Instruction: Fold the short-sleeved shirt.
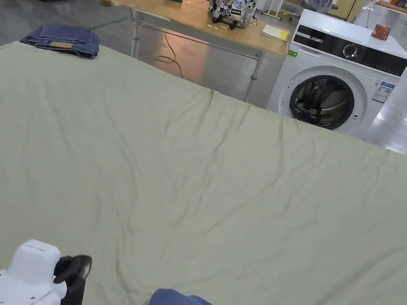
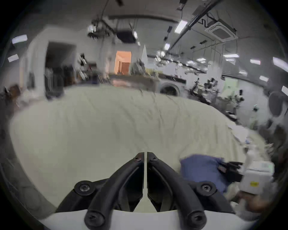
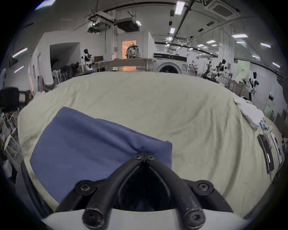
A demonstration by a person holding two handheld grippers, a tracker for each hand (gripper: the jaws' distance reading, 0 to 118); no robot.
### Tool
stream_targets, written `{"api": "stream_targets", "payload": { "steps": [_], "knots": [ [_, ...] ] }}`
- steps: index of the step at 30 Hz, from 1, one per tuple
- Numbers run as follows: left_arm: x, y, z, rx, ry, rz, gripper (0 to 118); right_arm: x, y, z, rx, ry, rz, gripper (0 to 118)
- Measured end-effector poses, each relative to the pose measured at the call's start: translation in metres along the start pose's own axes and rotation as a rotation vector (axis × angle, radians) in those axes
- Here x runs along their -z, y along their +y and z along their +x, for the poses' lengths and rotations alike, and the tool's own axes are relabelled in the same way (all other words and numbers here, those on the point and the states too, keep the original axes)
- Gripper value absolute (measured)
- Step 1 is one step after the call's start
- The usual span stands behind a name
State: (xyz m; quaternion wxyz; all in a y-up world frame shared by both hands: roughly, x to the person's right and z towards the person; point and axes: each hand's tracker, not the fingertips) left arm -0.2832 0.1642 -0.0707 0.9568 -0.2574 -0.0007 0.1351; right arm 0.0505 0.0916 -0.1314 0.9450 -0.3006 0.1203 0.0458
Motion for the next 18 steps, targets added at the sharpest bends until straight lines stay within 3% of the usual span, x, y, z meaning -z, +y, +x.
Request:
{"api": "stream_targets", "payload": {
  "steps": [5, 7, 8, 11, 14, 18],
  "knots": [
    [0.065, -0.007, -0.045, -0.261, -0.345, -0.345, 3, -0.001, 0.001, 0.002, -0.008, 0.010, -0.003, 0],
    [0.082, -0.004, -0.045, -0.364, -0.490, -0.409, 22, -0.001, 0.001, 0.003, -0.011, 0.014, -0.003, 0],
    [0.090, -0.001, -0.046, -0.400, -0.492, -0.449, 30, -0.001, 0.001, 0.004, -0.012, 0.016, -0.003, 0],
    [0.114, -0.001, -0.049, -0.431, -0.660, -0.525, 87, -0.001, 0.001, 0.006, -0.009, 0.022, -0.004, 0],
    [0.131, -0.002, -0.042, -0.389, -0.734, -0.582, 90, -0.001, 0.001, 0.007, -0.007, 0.026, -0.006, 0],
    [0.155, -0.017, -0.028, -0.439, -0.731, -0.689, 90, -0.001, 0.001, 0.007, -0.004, 0.025, -0.007, 0]
  ]
}}
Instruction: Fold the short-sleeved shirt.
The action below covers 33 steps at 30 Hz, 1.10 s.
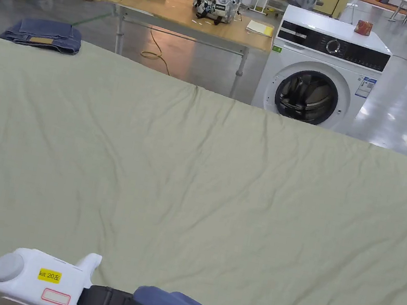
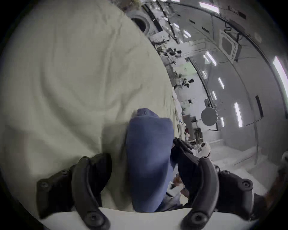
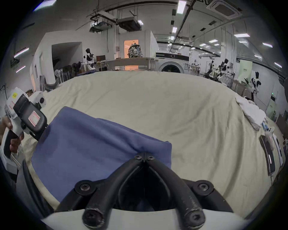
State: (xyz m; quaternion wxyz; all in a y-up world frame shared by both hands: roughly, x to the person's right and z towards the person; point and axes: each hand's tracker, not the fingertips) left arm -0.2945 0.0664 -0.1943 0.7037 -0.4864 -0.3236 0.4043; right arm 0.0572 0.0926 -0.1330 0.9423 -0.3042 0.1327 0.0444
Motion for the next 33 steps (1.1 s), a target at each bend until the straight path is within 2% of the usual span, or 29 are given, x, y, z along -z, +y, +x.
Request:
{"api": "stream_targets", "payload": {
  "steps": [2, 4, 5, 6, 7, 10, 12, 17, 20, 22, 29, 33],
  "knots": [
    [0.008, -0.001, -0.005, -0.039, -0.112, 0.024, 89, 0.000, -0.001, 0.000, 0.006, -0.001, 0.002, 0],
    [0.022, 0.000, -0.011, -0.099, -0.202, 0.013, 65, 0.000, -0.002, -0.001, 0.009, -0.004, 0.006, 0],
    [0.031, -0.005, -0.005, -0.108, -0.179, 0.018, 46, 0.000, -0.002, -0.001, 0.011, -0.007, 0.007, 0],
    [0.041, -0.011, 0.001, -0.092, -0.136, 0.014, 32, 0.000, -0.002, -0.001, 0.013, -0.009, 0.008, 0],
    [0.047, -0.014, 0.001, -0.061, -0.080, 0.006, 31, 0.000, -0.002, -0.001, 0.013, -0.011, 0.009, 0],
    [0.041, -0.016, -0.010, -0.124, -0.163, 0.068, 27, 0.001, -0.004, 0.004, 0.024, -0.007, 0.008, 0],
    [0.040, -0.019, -0.005, -0.097, -0.123, 0.058, 22, 0.000, -0.002, 0.002, 0.002, -0.007, 0.011, 0],
    [0.033, -0.019, 0.004, -0.082, -0.139, 0.061, 21, -0.001, -0.003, 0.000, -0.013, -0.010, 0.017, 0],
    [0.029, -0.018, 0.010, -0.078, -0.135, 0.055, 21, -0.006, 0.002, -0.004, -0.058, -0.015, 0.026, 0],
    [0.017, -0.008, 0.000, -0.082, -0.136, 0.057, 20, -0.012, 0.008, -0.001, -0.046, 0.006, 0.047, 0],
    [-0.062, 0.012, 0.021, -0.016, -0.121, 0.089, 20, -0.018, 0.051, 0.020, -0.016, -0.025, 0.155, 0],
    [-0.122, 0.026, 0.015, -0.022, -0.035, 0.113, 20, -0.013, 0.073, 0.032, -0.015, -0.054, 0.195, 0]
  ]
}}
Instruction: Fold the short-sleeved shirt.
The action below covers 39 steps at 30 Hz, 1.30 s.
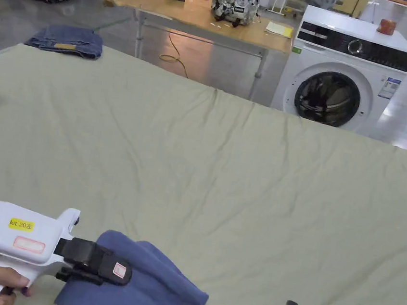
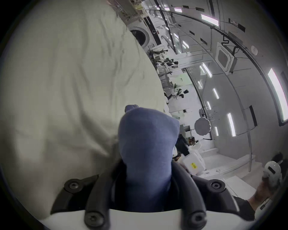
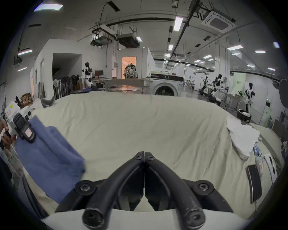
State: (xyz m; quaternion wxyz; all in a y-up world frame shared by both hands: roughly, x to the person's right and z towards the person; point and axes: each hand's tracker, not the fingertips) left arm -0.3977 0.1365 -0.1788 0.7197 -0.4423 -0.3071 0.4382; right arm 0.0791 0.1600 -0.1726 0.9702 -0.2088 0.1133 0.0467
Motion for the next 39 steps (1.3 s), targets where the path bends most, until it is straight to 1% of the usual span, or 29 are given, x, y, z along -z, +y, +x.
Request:
{"api": "stream_targets", "payload": {
  "steps": [2, 6, 9, 13, 18, 19, 20, 21, 24, 26, 29, 32, 34, 36, 37, 38, 39],
  "knots": [
    [-0.033, 0.011, -0.001, 0.015, 0.036, 0.009, 20, 0.003, 0.008, 0.004, 0.002, -0.006, 0.011, 0],
    [-0.107, 0.029, -0.002, 0.032, 0.164, 0.047, 20, 0.006, 0.016, 0.007, -0.006, -0.019, 0.025, 0],
    [-0.162, 0.042, -0.016, -0.003, 0.241, 0.098, 20, 0.009, 0.014, 0.007, -0.006, -0.028, 0.018, 0],
    [-0.225, 0.049, -0.025, -0.040, 0.381, 0.143, 20, 0.013, 0.009, 0.002, 0.005, -0.021, -0.009, 0],
    [-0.286, 0.054, -0.031, -0.095, 0.473, 0.218, 20, 0.015, 0.005, -0.002, 0.000, -0.026, -0.026, 0],
    [-0.294, 0.055, -0.032, -0.102, 0.484, 0.222, 20, 0.015, 0.004, -0.002, -0.002, -0.027, -0.029, 0],
    [-0.283, 0.042, -0.011, -0.107, 0.493, 0.230, 20, 0.014, 0.004, -0.003, -0.005, -0.030, -0.031, 0],
    [-0.284, 0.037, -0.007, -0.124, 0.506, 0.250, 20, 0.015, 0.004, -0.003, -0.007, -0.031, -0.033, 0],
    [-0.293, 0.036, -0.011, -0.159, 0.560, 0.246, 20, 0.015, 0.004, -0.002, -0.015, -0.035, -0.040, 0],
    [-0.297, 0.036, -0.006, -0.153, 0.596, 0.241, 20, 0.014, 0.004, -0.002, -0.019, -0.039, -0.043, 0],
    [-0.299, 0.033, 0.010, -0.141, 0.605, 0.268, 20, 0.014, 0.003, -0.001, -0.021, -0.045, -0.048, 0],
    [-0.292, 0.033, 0.015, -0.156, 0.646, 0.273, 21, 0.015, 0.001, -0.001, -0.023, -0.042, -0.057, 0],
    [-0.281, 0.032, 0.019, -0.139, 0.722, 0.255, 35, 0.016, 0.000, -0.003, -0.020, -0.041, -0.062, 0],
    [-0.267, 0.031, 0.025, -0.087, 0.811, 0.248, 41, 0.017, -0.001, -0.003, -0.016, -0.033, -0.067, 0],
    [-0.261, 0.031, 0.028, -0.069, 0.852, 0.237, 47, 0.017, -0.001, -0.004, -0.017, -0.030, -0.067, 0],
    [-0.256, 0.029, 0.030, -0.053, 0.927, 0.233, 53, 0.016, -0.002, -0.005, -0.022, -0.029, -0.063, 0],
    [-0.252, 0.028, 0.034, -0.037, 0.974, 0.232, 65, 0.014, -0.002, -0.006, -0.031, -0.029, -0.053, 0]
  ]
}}
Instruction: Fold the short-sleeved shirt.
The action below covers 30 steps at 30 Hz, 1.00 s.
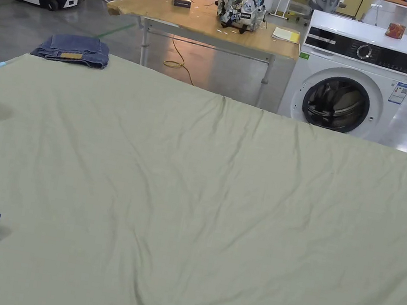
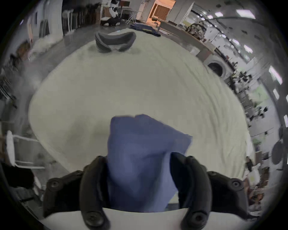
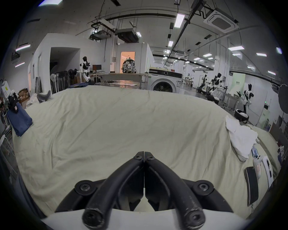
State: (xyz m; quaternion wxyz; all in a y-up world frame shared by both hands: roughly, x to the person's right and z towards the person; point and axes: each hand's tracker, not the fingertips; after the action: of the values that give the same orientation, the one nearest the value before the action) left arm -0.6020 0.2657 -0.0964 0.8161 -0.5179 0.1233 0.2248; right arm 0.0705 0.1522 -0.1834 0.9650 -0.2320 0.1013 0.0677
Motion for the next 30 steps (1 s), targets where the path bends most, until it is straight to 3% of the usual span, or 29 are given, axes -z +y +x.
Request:
{"api": "stream_targets", "payload": {
  "steps": [2, 5, 8, 11, 15, 17, 24, 30],
  "knots": [
    [0.014, 0.039, -0.072, 0.015, 0.075, 0.023, 69, -0.002, 0.001, -0.001, -0.015, 0.002, 0.011, 0],
    [0.008, 0.043, -0.074, 0.006, 0.200, 0.057, 69, -0.005, 0.002, -0.001, -0.020, 0.003, 0.021, 0],
    [-0.003, 0.049, -0.075, 0.005, 0.341, 0.234, 69, -0.004, 0.003, 0.001, -0.017, 0.004, 0.022, 0],
    [0.006, 0.052, -0.073, 0.008, 0.341, 0.260, 69, -0.004, 0.001, 0.003, -0.007, 0.001, 0.022, 0],
    [0.027, 0.036, -0.038, 0.063, 0.237, 0.291, 69, -0.003, -0.001, 0.004, 0.010, 0.002, 0.019, 0],
    [0.050, 0.027, -0.020, 0.108, 0.203, 0.323, 60, -0.003, -0.002, 0.005, 0.018, 0.003, 0.019, 0],
    [0.083, -0.033, 0.096, 0.302, 0.065, 0.503, 10, -0.005, 0.002, 0.012, 0.055, -0.011, 0.041, 0],
    [0.085, -0.100, 0.225, 0.410, -0.022, 0.630, 3, -0.009, 0.015, 0.020, 0.084, -0.027, 0.084, 0]
  ]
}}
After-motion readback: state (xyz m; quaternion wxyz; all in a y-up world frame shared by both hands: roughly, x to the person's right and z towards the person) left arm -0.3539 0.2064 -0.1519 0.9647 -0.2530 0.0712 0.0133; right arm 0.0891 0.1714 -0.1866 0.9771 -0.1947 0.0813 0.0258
